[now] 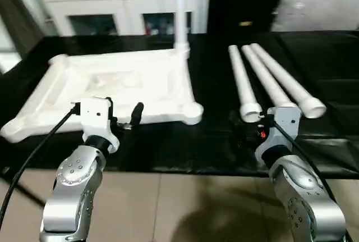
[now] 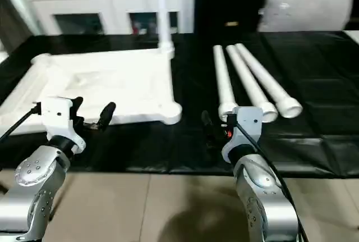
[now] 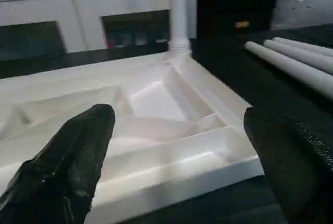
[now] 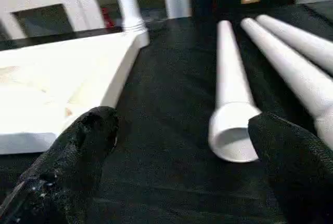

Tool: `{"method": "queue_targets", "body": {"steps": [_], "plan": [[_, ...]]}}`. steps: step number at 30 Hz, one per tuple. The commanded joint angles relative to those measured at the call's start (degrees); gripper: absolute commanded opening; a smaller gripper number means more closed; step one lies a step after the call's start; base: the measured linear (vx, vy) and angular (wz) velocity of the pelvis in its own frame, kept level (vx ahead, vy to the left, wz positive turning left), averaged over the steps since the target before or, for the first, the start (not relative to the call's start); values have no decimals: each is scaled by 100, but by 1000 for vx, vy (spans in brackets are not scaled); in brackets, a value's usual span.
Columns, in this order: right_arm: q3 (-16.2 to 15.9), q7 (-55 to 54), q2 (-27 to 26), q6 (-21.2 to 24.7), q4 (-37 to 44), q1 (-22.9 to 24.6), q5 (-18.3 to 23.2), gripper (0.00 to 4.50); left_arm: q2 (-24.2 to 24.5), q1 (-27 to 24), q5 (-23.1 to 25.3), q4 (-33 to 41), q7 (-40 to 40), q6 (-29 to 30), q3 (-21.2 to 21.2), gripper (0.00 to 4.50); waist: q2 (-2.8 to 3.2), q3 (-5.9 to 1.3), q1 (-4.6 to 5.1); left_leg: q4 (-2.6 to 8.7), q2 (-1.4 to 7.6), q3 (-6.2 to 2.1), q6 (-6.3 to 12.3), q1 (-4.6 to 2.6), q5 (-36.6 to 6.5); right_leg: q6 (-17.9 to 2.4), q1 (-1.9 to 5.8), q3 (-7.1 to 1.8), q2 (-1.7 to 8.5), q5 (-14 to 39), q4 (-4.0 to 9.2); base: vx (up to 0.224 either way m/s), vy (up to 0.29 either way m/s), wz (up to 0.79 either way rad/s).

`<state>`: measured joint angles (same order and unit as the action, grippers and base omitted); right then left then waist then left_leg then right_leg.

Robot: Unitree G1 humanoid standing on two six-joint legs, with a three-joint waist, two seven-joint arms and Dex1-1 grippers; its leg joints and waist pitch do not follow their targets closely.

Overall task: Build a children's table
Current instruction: Move to table

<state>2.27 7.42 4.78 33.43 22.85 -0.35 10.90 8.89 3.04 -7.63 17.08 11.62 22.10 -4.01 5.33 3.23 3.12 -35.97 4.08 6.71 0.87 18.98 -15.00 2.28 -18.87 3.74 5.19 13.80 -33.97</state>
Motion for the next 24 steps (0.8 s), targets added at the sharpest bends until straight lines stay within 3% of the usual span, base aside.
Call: {"method": "queue_targets", "body": {"steps": [1, 2, 4, 6, 8, 9, 10, 11, 12, 13, 14, 15, 16, 17, 18, 19, 20, 21, 22, 23, 24], "plan": [[-76, 151, 51, 17, 37, -103, 54, 450, 35, 51, 1, -33, -35, 35, -11, 447, -106, -253, -8, 633, 564, -301, 18, 93, -2720, -793, 243, -310, 422, 3095, 585, 86, -14, 1], [-76, 151, 51, 17, 37, -103, 54, 450, 35, 51, 1, -33, -35, 35, -11, 447, -98, -286, -21, 615, 546, -258, 209, 161, -2139, -995, 338, -330, 422, 2700, 582, 83, -10, 3], [-155, 257, 133, -7, -21, -146, 79, 450, 52, 32, -4, 0, -43, 51, -40, 447, -158, -356, -52, 553, 520, -217, 605, 159, -1254, -1385, 417, -305, 369, 1751, 524, 112, -5, 4], [-199, 288, 165, -26, -45, -166, 69, 450, 64, 21, -3, 11, -46, 56, -53, 447, -93, -422, -106, 484, 510, -235, 1240, 43, -111, -1731, 422, -180, 269, 603, 381, 136, 1, 8], [-225, 301, 177, -35, -73, -184, 57, 450, 72, 15, -2, 19, -49, 63, -61, 447, -91, -461, -112, 452, 504, -296, 1645, -106, 556, -1698, 326, -101, 156, 23, 242, 163, 9, 6], [-260, 335, 192, -55, -105, -195, 33, 450, 81, 15, 0, 21, -57, 72, -69, 447, -46, -485, -36, 397, 626, -598, 2391, -605, 1564, -1257, -137, 24, -24, -154, -71, 183, 10, 4], [-266, 340, 195, -58, -110, -196, 28, 450, 82, 15, 1, 21, -58, 73, -70, 447, -46, -485, -36, 397, 626, -598, 2391, -605, 1564, -1257, -137, 24, -24, -154, -71, 183, 10, 4], [-272, 348, 199, -60, -114, -196, 23, 450, 82, 16, 1, 20, -60, 75, -71, 447, -91, -442, -8, 395, 851, -825, 2629, -927, 1569, -526, -579, -86, 59, 189, -280, 149, -13, 6], [-299, 372, 225, -72, -126, -197, -1, 450, 83, 18, 3, 16, -63, 75, -68, 447, -184, -412, -78, 313, 673, -698, 2470, -825, 1507, -349, -545, -214, 165, -76, -184, 139, -39, 10], [-338, 399, 261, -92, -147, -205, -36, 450, 85, 25, 6, 2, -62, 72, -63, 447, -268, -391, -124, 220, 407, -491, 2271, -588, 1295, -445, -282, -321, 229, -402, -21, 139, -39, 10], [-338, 399, 261, -92, -147, -205, -36, 450, 85, 25, 6, 2, -62, 72, -63, 447, -362, -390, -217, 39, 41, -230, 2044, -209, 1021, -695, 190, -556, 296, -798, 110, 154, -31, 11], [-366, 423, 285, -112, -162, -211, -51, 450, 87, 23, 5, 1, -59, 71, -57, 447, -493, -513, -426, -539, 62, -178, 1567, 664, 310, -1392, 1120, -1224, 964, -2107, 249, 152, 12, 11], [-389, 445, 304, -125, -176, -220, -57, 450, 90, 24, 4, 1, -55, 73, -54, 447, -403, -400, -568, -674, 382, -343, 749, 809, 107, -1775, 991, -1161, 1171, -2999, 259, 152, 12, 11], [-399, 455, 311, -132, -183, -225, -59, 450, 93, 24, 2, 3, -52, 73, -55, 447, -285, -357, -624, -410, 423, -336, 216, 765, 455, -1925, 860, -663, 762, -2495, 242, 99, 3, -2], [-412, 470, 318, -141, -193, -232, -60, 450, 97, 27, 0, 3, -47, 75, -57, 447, -22, -388, -616, 177, 511, -278, 201, 483, 928, -1659, 680, -220, 220, -1271, 237, 92, -6, -6], [-417, 477, 321, -144, -197, -236, -59, 450, 99, 29, -2, 3, -46, 76, -59, 447, 172, -400, -571, 439, 739, -450, 467, 116, 550, -1222, 437, -34, -128, -395, 27, 92, -6, -6], [-435, 486, 330, -154, -210, -242, -62, 450, 107, 37, -4, -2, -45, 78, -61, 447, 221, -317, -302, 565, 1078, -863, 993, -231, 316, -916, -64, 60, -377, 501, -554, 108, 47, -3], [-447, 492, 337, -162, -218, -245, -64, 450, 116, 42, -9, -4, -48, 80, -62, 447, 220, -469, -282, 384, 1240, -1054, 2138, -561, 699, -197, -458, -45, -155, 953, -892, 96, 55, 1], [-465, 498, 345, -177, -238, -251, -75, 450, 126, 50, -12, -9, -49, 81, -63, 447, 170, -461, -284, 398, 1250, -1033, 2268, -523, 853, 5, -524, -76, -112, 822, -946, 96, 55, 1], [-476, 501, 351, -188, -252, -255, -82, 450, 133, 55, -15, -11, -49, 81, -63, 447, 70, -387, -348, 515, 1234, -861, 2328, -374, 741, 220, -561, -114, -62, 479, -979, 59, 26, 10], [-491, 501, 355, -200, -268, -261, -88, 450, 143, 57, -12, -10, -44, 79, -65, 447, -60, -305, -409, 622, 1081, -611, 2105, -173, -56, 84, -444, -205, 11, 154, -722, 0, 0, 0]]}}
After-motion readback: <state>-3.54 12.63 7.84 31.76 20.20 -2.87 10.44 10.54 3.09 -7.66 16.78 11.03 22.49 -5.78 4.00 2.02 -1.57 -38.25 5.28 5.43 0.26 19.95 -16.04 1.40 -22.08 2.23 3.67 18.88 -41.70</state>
